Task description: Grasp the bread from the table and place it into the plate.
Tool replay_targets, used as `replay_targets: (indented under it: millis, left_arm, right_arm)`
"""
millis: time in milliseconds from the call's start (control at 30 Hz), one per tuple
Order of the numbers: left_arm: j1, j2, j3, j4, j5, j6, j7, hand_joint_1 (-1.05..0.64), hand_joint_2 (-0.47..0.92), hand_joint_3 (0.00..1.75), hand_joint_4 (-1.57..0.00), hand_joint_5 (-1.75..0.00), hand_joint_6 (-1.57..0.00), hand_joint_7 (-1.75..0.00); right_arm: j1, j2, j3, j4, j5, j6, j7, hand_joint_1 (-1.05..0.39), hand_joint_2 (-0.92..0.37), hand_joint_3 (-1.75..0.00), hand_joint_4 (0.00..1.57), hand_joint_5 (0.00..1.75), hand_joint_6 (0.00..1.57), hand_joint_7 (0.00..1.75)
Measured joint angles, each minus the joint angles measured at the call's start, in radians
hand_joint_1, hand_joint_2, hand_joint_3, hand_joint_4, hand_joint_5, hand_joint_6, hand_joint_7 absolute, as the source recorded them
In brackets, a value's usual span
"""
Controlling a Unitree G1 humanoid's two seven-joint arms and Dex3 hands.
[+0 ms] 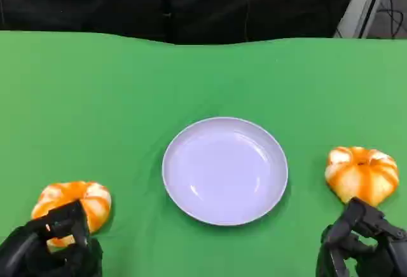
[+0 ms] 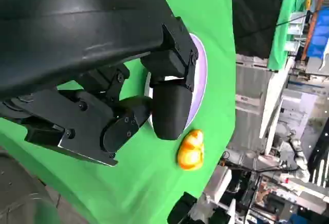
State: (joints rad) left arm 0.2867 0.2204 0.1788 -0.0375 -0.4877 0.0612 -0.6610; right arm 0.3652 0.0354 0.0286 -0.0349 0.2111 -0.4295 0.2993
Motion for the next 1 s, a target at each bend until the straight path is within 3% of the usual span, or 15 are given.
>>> replay_targets:
  millis: [733, 867, 933, 967, 1000]
  left_arm:
    - [0.000, 0.000, 0.000, -0.001, 0.010, 0.001, 0.000, -0.03, 0.65, 1.09, -0.88, -1.75, -0.72, -1.70]
    - [0.003, -0.006, -0.002, -0.004, 0.066, -0.034, 0.043, -0.06, 0.58, 1.12, -0.79, -1.72, -0.74, -1.50]
    - [0.011, -0.012, -0.010, -0.007, 0.182, -0.122, 0.118, -0.12, 0.62, 0.97, -0.69, -1.55, -0.73, -1.15]
    - [0.019, -0.014, -0.015, -0.007, 0.250, -0.187, 0.156, -0.18, 0.73, 0.73, -0.66, -1.38, -0.74, -0.93]
    - [0.024, -0.014, -0.020, -0.005, 0.320, -0.255, 0.193, -0.20, 0.80, 0.59, -0.65, -1.32, -0.76, -0.83]
  right_arm:
    - [0.001, -0.001, 0.000, -0.001, -0.031, -0.002, -0.011, -0.15, -0.46, -1.37, 0.85, 1.75, 0.76, 1.61]
    - [0.001, -0.001, 0.000, -0.001, -0.030, -0.002, -0.011, -0.16, -0.46, -1.37, 0.85, 1.75, 0.76, 1.61]
    - [0.001, -0.001, 0.000, -0.001, -0.029, -0.002, -0.011, -0.16, -0.46, -1.37, 0.85, 1.75, 0.76, 1.62]
    - [0.001, -0.001, 0.000, -0.001, -0.029, -0.002, -0.011, -0.15, -0.46, -1.37, 0.85, 1.75, 0.76, 1.62]
    - [0.001, -0.001, 0.000, -0.001, -0.029, -0.002, -0.011, -0.15, -0.46, -1.37, 0.85, 1.75, 0.76, 1.61]
